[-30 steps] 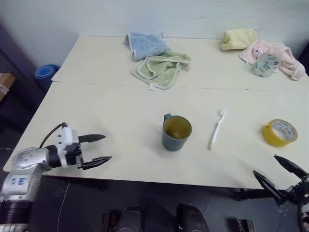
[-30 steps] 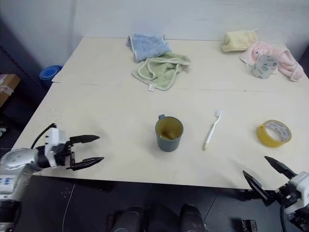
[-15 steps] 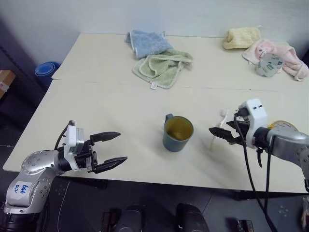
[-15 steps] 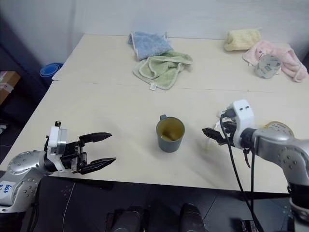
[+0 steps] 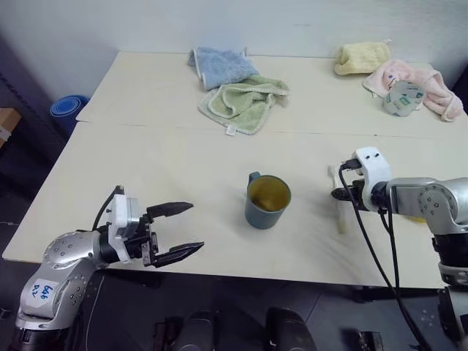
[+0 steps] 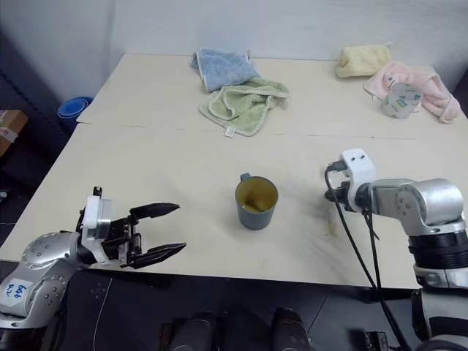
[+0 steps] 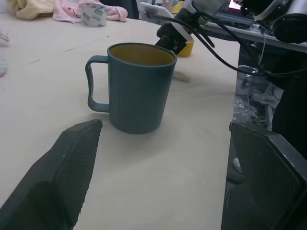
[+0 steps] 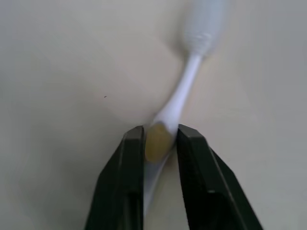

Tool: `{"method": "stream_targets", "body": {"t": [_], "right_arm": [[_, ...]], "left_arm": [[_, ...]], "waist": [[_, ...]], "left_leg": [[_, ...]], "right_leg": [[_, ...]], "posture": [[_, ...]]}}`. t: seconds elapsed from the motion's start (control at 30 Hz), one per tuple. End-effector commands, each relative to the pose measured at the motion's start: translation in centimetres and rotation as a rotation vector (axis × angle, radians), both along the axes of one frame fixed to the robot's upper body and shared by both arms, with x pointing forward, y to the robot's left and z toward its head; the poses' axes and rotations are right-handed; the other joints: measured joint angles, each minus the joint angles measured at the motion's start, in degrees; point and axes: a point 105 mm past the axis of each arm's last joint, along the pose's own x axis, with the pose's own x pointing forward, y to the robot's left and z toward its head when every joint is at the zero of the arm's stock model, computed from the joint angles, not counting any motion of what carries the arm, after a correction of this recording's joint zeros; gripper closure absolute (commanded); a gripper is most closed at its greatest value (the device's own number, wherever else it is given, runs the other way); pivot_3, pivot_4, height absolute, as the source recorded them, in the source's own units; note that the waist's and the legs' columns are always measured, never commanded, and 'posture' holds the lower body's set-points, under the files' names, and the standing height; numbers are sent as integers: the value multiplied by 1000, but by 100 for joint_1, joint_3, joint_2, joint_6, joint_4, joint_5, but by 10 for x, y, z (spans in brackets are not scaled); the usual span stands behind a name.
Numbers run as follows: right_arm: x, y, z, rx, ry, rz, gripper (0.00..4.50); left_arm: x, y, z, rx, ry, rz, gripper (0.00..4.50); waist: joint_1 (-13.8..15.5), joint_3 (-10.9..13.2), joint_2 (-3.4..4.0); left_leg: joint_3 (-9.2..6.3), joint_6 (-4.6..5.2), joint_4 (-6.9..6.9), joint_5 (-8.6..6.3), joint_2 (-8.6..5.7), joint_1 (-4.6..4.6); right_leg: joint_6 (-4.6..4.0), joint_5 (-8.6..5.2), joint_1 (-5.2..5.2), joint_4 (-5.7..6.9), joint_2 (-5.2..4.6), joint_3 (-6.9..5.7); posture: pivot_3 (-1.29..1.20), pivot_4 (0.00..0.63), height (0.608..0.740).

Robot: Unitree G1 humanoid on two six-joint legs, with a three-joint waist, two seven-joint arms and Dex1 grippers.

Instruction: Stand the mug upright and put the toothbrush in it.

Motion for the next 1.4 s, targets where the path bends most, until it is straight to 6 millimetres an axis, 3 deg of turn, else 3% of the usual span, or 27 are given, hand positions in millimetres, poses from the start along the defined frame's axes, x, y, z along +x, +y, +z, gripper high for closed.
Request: {"method": "stream_targets", "body": {"t": [0.03, 0.1, 0.17, 0.27, 0.33, 0.4, 0.47, 0.6, 0.83, 1.03, 1.2, 1.3, 1.4], "right_arm": [[-3, -2, 8, 97, -68, 66, 4322], [-4, 10, 47, 203, -336, 222, 4322], [-19, 26, 95, 324, -654, 403, 4322], [-42, 49, 131, 522, -875, 518, 4322], [-63, 75, 158, 679, -1063, 609, 4322], [-75, 97, 168, 775, -1124, 660, 4322], [-79, 117, 164, 789, -1140, 701, 4322], [-81, 143, 134, 689, -1174, 776, 4322], [-56, 134, 80, 563, -1186, 706, 4322], [-63, 113, 78, 486, -1176, 761, 2505], [-71, 60, 66, 293, -1067, 786, 835], [-80, 36, 44, 141, -947, 889, 70], [-84, 8, 23, 45, -836, 921, 31]], "left_arm": [[-3, -8, 11, -19, -67, -40, 0], [-2, -10, 16, -52, -65, -46, 0], [0, -11, 19, -80, -58, -41, 0], [4, -12, 19, -94, -47, -31, 0], [8, -13, 17, -88, -42, -33, 0], [12, -14, 17, -88, -45, -31, 0], [15, -14, 18, -86, -48, -25, 0], [18, -15, 16, -79, -42, -18, 0], [20, -12, 12, -50, -60, 1, 0], [20, 11, 4, 10, -56, 72, 0], [21, 47, -13, 151, -91, 211, 0], [19, 66, -26, 248, -95, 286, 0], [16, 79, -32, 289, -123, 339, 0]], "waist": [[6, 0, 0], [22, 2, -3], [30, 5, -4], [-22, 14, 9], [-49, 14, 10], [-87, 13, 8], [-138, 13, 6], [-115, 9, 0], [-142, 9, 0], [-148, 11, 3], [-110, 11, 5], [-104, 13, 3], [-119, 13, 1]], "left_leg": [[0, 0, 0, 0, 0, 0], [2, 0, 0, 0, 0, -1], [-2, 0, 0, 0, -1, -4], [10, 0, -2, 0, -1, -1], [17, 0, -3, 0, 3, 1], [13, -1, -3, 0, 9, 7], [8, -6, -5, 2, 15, 11], [2, -6, -4, 1, 6, 11], [5, -3, -5, 1, -1, 13], [4, -3, -6, 0, 2, 14], [4, -2, -6, 0, 1, 12], [7, 2, -7, -2, 0, 10], [22, 5, -10, -4, 4, 14]], "right_leg": [[0, 0, 0, 0, 0, 0], [1, 1, 0, -2, 0, 0], [3, 2, 0, -5, 0, -2], [11, 6, -1, -7, 0, 4], [12, 6, -4, -5, 0, 6], [12, 6, -2, 0, 4, 2], [11, 6, 0, 6, 9, 1], [10, 6, -2, 13, 6, 4], [11, 5, -2, 14, 2, 5], [10, 5, -2, 13, 3, 4], [10, 5, 0, 8, 1, 4], [10, 5, 1, -1, 1, 2], [11, 5, 6, -12, 1, 5]], "posture": [[0, 150, 740], [0, 150, 740], [0, 150, 740], [0, 150, 740], [0, 150, 740], [0, 150, 740], [0, 150, 740], [0, 150, 740], [0, 150, 740], [0, 150, 740], [0, 150, 740], [0, 150, 740], [0, 150, 740]]}}
